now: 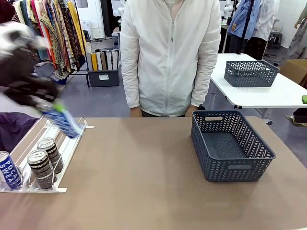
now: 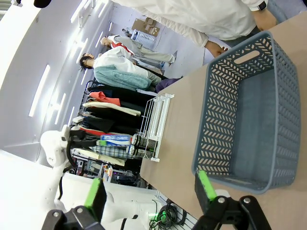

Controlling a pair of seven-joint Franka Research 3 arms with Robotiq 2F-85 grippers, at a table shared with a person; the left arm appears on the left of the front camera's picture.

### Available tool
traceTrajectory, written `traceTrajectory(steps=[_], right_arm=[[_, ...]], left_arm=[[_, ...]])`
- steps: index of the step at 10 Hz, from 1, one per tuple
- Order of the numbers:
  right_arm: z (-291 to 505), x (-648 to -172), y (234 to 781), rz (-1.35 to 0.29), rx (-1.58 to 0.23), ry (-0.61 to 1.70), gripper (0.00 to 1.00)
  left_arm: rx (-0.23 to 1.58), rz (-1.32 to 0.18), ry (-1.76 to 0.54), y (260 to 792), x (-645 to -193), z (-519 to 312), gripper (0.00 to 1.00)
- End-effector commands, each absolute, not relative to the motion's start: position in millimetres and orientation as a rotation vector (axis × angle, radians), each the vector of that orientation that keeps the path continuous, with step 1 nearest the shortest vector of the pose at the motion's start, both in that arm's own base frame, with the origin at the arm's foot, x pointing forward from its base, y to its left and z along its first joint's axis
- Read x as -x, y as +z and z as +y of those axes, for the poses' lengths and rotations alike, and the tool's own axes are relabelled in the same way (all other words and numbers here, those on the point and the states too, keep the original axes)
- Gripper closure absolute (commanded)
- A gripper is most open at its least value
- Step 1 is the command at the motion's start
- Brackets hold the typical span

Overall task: Retrieve and store the cans from the dispenser.
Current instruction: Pick up one can from the Automatic Can Dispenser and place it in the middle of the table.

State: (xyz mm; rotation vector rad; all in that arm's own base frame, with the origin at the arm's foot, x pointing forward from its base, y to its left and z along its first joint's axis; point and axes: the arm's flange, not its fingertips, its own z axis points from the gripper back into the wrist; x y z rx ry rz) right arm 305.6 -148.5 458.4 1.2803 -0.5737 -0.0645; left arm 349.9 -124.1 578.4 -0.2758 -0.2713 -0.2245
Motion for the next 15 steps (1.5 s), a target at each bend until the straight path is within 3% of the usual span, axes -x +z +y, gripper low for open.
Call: traceTrajectory(steps=[1, 5, 8, 13, 14, 15], right_arm=[[-147.2, -309.0, 463.8, -0.594, -1.300, -0.067, 0.00], [-147.2, -309.0, 463.8, -0.594, -1.300, -0.067, 0.00], [-147.2, -309.0, 463.8, -0.594, -1.300, -0.067, 0.00], [-147.2, -309.0, 463.8, -0.594, -1.300, -0.067, 0.00], [-147.2, -309.0, 463.8, -0.594, -1.300, -0.067, 0.00], [-147.2, -309.0, 463.8, -0.594, -1.300, -0.067, 0.00]], left_arm=[[0.209, -0.125, -0.359, 553.7, -409.6, -199.6, 1.00], [0.077, -0.066, -0.342, 447.3, -424.0, -349.9, 1.00], [0.036, -0.004, -0.322, 416.8, -421.7, -371.4, 1.00], [0.021, -0.007, -0.345, 414.8, -419.3, -373.4, 1.00], [0.018, -0.015, -0.351, 415.7, -418.8, -374.1, 0.43], [0.013, -0.026, -0.351, 417.9, -417.6, -373.5, 0.00]])
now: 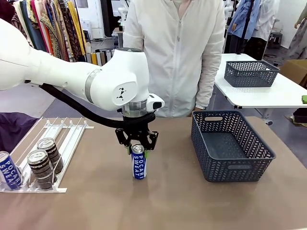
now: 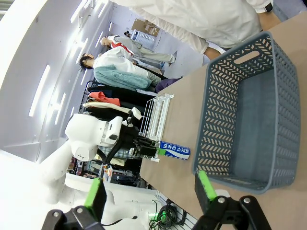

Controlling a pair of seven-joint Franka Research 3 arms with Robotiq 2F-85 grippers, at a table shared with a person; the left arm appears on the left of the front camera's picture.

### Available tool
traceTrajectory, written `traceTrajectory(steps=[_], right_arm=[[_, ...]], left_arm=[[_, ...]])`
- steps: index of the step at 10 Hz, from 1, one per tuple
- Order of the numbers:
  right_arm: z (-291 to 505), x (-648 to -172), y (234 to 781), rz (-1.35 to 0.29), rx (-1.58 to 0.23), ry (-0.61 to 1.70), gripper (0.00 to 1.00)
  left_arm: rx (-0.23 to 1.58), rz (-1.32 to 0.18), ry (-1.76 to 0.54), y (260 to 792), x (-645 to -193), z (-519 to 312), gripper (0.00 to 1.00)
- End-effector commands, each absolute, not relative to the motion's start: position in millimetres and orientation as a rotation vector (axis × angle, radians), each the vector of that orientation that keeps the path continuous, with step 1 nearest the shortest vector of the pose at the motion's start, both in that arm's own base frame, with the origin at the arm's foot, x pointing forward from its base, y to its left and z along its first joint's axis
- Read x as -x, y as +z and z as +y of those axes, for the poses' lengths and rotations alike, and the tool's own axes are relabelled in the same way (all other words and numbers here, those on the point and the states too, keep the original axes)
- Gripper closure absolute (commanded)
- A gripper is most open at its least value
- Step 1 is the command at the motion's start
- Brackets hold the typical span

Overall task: Retrieve and store the cans from the dispenser.
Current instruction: Pick up one can from the Automatic Can Dispenser and place it in the middle of the table.

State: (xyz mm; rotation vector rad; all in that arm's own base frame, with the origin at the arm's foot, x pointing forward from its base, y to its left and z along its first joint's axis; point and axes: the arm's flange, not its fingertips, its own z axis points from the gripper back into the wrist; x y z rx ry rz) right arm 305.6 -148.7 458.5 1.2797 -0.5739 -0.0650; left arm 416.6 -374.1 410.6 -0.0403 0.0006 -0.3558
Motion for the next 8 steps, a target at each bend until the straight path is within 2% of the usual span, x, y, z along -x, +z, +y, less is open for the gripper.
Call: traceTrajectory(steps=[1, 3, 5, 8], right_arm=[[-147.2, -309.0, 463.8, -0.594, -1.300, -0.067, 0.00], [-147.2, -309.0, 463.8, -0.594, -1.300, -0.067, 0.00], [-147.2, -309.0, 463.8, -0.594, -1.300, -0.067, 0.00], [-147.2, -309.0, 463.8, -0.594, -1.300, -0.067, 0.00]], left_arm=[[0.007, -0.033, -0.348, 419.2, -417.4, -373.3, 0.00], [0.034, -0.063, -0.353, 434.1, -412.8, -367.6, 0.00], [0.100, -0.108, -0.365, 481.0, -395.8, -344.2, 0.00], [0.284, -0.089, -0.363, 562.6, -373.6, -246.9, 0.00]])
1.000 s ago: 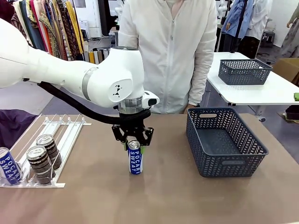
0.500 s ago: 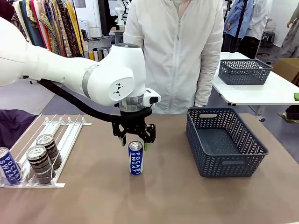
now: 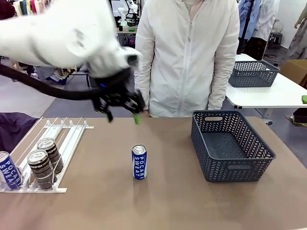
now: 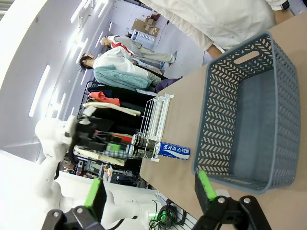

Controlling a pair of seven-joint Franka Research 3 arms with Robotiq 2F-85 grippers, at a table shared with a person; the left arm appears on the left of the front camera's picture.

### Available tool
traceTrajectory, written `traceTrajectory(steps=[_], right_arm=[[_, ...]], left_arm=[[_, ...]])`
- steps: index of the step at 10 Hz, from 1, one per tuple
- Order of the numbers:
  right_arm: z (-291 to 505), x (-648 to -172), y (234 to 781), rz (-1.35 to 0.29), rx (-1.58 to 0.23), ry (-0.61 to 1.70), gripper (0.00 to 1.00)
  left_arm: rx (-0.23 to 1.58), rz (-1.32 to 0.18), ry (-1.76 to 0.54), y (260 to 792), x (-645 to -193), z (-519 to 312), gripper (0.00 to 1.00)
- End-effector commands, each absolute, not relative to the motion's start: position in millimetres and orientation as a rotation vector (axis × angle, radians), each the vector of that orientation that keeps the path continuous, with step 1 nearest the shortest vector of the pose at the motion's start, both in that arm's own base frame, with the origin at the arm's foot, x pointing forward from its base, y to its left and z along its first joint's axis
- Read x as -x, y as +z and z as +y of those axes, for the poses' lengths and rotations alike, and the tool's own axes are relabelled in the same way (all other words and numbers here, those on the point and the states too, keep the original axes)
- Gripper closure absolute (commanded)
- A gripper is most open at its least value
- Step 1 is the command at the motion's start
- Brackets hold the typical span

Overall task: Retrieve and store the cans from the dispenser.
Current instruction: Pick up one can from the Automatic Can Dispenser and place it in the middle of the table.

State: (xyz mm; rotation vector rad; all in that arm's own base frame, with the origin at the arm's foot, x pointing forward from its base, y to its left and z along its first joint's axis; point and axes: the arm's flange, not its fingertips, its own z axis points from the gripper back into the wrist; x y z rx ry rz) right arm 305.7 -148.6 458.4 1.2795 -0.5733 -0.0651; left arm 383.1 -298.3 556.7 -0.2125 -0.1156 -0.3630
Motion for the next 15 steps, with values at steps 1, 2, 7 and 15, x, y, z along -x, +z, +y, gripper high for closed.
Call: traceTrajectory(steps=[1, 2, 7, 15], right_arm=[[-147.2, -309.0, 463.8, -0.594, -1.300, -0.067, 0.00], [-147.2, -309.0, 463.8, -0.594, -1.300, -0.067, 0.00], [-147.2, -309.0, 463.8, -0.594, -1.300, -0.067, 0.00], [-147.2, -309.0, 463.8, -0.594, -1.300, -0.067, 0.00]], left_arm=[[0.386, -0.086, -0.353, 582.5, -369.8, -201.8, 0.00], [0.465, -0.113, -0.280, 596.9, -366.2, -144.9, 0.00], [1.055, -0.214, -0.046, 553.6, -333.4, 98.8, 0.00], [1.314, -0.378, 0.010, 492.8, -281.2, 192.0, 0.00]])
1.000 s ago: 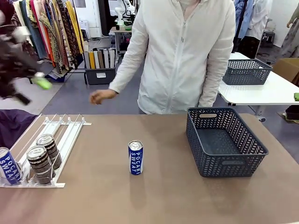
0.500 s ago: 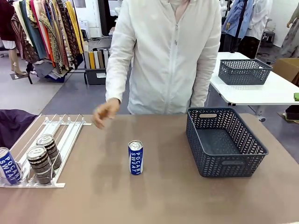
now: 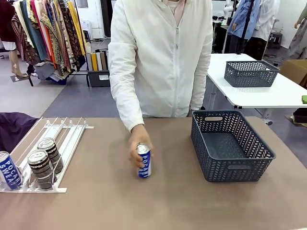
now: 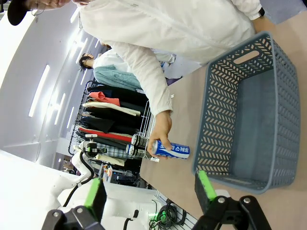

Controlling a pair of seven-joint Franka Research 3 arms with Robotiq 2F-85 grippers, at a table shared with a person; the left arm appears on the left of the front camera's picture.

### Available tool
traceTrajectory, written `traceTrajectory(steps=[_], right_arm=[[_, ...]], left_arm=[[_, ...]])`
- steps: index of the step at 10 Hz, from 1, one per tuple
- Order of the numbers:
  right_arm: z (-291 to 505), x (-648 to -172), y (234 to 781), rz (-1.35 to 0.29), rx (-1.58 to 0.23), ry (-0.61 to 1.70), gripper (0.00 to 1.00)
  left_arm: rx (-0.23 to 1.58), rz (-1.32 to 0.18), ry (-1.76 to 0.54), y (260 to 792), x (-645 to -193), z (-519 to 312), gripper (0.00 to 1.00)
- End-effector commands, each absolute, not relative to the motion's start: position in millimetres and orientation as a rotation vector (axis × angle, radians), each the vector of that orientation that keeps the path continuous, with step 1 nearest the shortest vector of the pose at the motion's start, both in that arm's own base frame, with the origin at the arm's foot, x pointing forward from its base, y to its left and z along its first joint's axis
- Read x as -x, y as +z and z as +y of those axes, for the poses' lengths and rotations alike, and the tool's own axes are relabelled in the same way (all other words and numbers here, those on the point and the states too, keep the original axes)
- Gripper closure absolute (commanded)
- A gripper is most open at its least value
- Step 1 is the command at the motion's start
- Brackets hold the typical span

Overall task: Retrieve and store the cans from the dispenser.
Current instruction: Pick up one can from the Automatic Can Dispenser and place it in the middle of the table, then pick up the last remaining can from one row of the Automatic Can Dispenser and place it in the middle of the table.

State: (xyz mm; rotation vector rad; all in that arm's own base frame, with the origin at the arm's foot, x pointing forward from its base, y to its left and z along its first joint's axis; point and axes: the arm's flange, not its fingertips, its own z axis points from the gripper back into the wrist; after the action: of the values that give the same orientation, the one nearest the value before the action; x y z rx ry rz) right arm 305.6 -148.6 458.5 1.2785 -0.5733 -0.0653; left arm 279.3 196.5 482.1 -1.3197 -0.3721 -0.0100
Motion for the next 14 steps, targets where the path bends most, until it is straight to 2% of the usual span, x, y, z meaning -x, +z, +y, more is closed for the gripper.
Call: traceTrajectory(steps=[1, 8, 9, 10, 11, 12, 14], right_arm=[[-147.2, -309.0, 463.8, -0.594, -1.300, -0.067, 0.00], [-147.2, -309.0, 463.8, -0.594, -1.300, -0.067, 0.00], [-147.2, -309.0, 463.8, -0.594, -1.300, -0.067, 0.00], [-147.2, -309.0, 463.8, -0.594, -1.300, -0.067, 0.00], [-147.2, -309.0, 463.8, -0.594, -1.300, -0.067, 0.00], [-147.2, -309.0, 463.8, -0.594, -1.300, -0.067, 0.00], [-147.2, -309.0, 463.8, -0.594, -1.300, -0.067, 0.00]], left_arm=[[1.314, -0.378, 0.010, 492.8, -281.2, 192.0, 0.00], [1.301, -0.372, -0.007, 488.2, -281.4, 194.1, 0.00], [0.866, -0.300, -0.003, 500.9, -284.7, 177.9, 0.00], [0.527, -0.210, -0.104, 512.3, -286.7, 158.1, 0.00], [0.232, -0.174, -0.056, 520.5, -293.1, 138.0, 0.00], [0.069, -0.116, -0.100, 523.2, -301.8, 112.6, 0.00], [-0.033, -0.030, -0.048, 521.9, -322.1, 91.0, 0.00]])
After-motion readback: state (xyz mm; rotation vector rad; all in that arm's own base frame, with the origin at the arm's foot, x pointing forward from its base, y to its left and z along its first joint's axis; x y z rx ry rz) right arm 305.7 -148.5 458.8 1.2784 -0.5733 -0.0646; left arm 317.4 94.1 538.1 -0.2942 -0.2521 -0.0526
